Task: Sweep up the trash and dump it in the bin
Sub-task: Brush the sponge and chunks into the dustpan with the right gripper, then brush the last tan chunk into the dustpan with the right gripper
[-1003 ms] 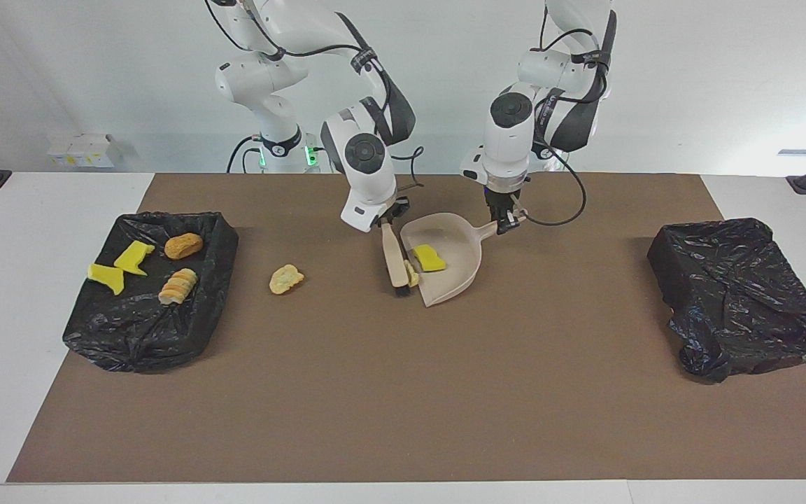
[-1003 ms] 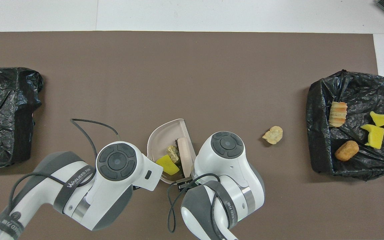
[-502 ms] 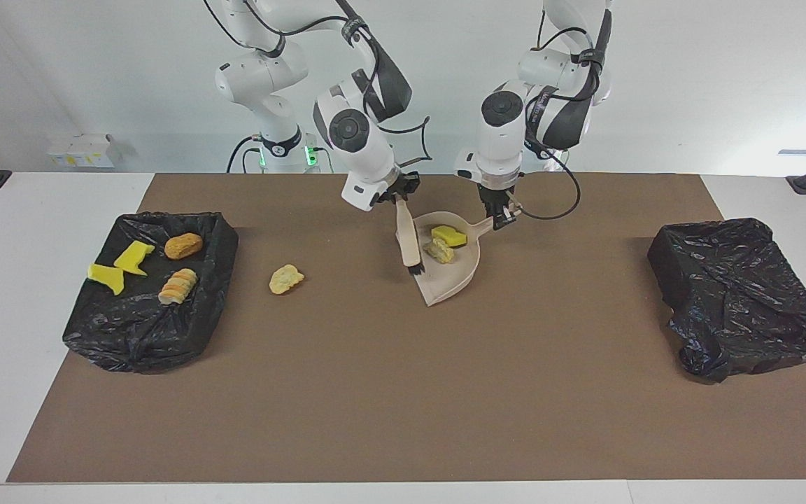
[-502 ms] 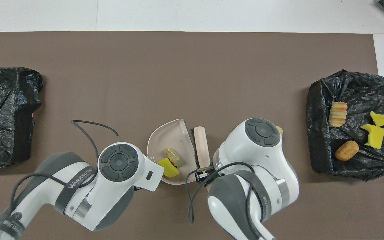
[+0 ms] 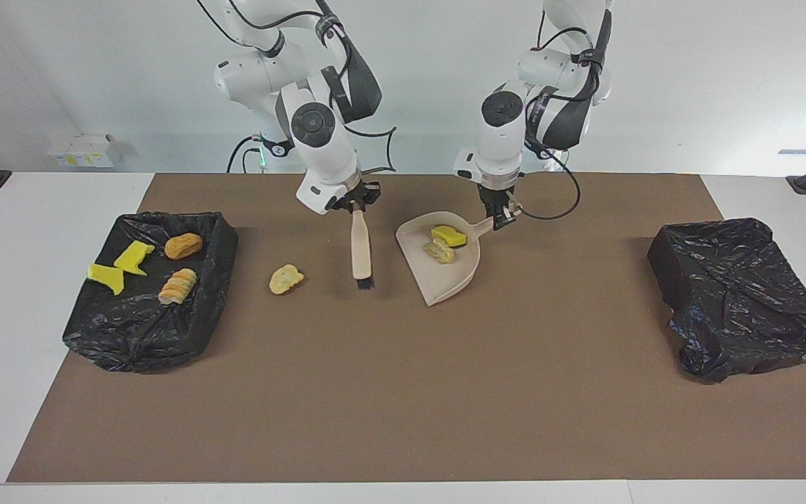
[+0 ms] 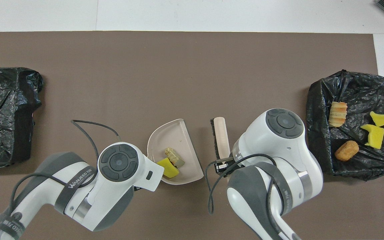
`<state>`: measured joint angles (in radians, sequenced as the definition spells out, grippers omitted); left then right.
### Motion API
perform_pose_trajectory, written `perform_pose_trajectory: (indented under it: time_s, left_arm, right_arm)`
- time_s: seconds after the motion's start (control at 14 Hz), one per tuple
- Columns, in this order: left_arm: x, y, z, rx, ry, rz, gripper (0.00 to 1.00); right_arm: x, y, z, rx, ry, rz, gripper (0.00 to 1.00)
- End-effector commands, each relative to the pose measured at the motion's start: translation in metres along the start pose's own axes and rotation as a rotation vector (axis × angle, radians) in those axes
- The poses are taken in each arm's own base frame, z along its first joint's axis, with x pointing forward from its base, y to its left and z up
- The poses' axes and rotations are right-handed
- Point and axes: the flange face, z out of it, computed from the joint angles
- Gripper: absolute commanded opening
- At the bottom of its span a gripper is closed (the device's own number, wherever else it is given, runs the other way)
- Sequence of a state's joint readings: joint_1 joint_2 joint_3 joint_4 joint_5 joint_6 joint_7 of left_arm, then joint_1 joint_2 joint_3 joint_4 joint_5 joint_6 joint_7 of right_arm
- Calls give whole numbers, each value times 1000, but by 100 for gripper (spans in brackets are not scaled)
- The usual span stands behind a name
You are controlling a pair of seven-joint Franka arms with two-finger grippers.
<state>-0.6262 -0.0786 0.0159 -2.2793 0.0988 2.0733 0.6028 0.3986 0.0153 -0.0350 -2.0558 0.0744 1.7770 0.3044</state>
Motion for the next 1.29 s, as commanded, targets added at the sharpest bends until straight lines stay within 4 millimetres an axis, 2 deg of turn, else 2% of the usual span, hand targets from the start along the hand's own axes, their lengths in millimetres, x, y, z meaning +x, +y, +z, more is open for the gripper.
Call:
perform_pose_trajectory:
  time_s: [0.0, 0.07, 0.22, 0.36, 0.43, 0.72, 1.0, 1.22]
  left_arm:
    - [-3, 8, 9, 31, 27, -6, 0]
    - [-2, 9, 10, 38, 39, -8, 0]
    - [-2, 9, 11, 39, 40, -9, 0]
    - [-4, 9, 11, 36, 36, -11, 0]
    - [-4, 10, 11, 34, 34, -10, 0]
    - [-4, 10, 11, 32, 30, -7, 0]
    - [-4, 10, 11, 32, 30, 0, 0]
    - [-4, 10, 11, 32, 30, 0, 0]
  right_arm:
    - [6, 35, -5, -127, 1, 94, 0]
    - [9, 52, -3, -131, -7, 120, 0]
    - [14, 98, 5, -112, -29, 172, 0]
    - [19, 138, 13, -76, -32, 127, 0]
    - [19, 148, 22, -58, -27, 121, 0]
    - [17, 143, 58, -51, -13, 115, 0]
    - [15, 85, 78, -30, -48, 82, 0]
    - [19, 27, 90, 4, -75, 87, 0]
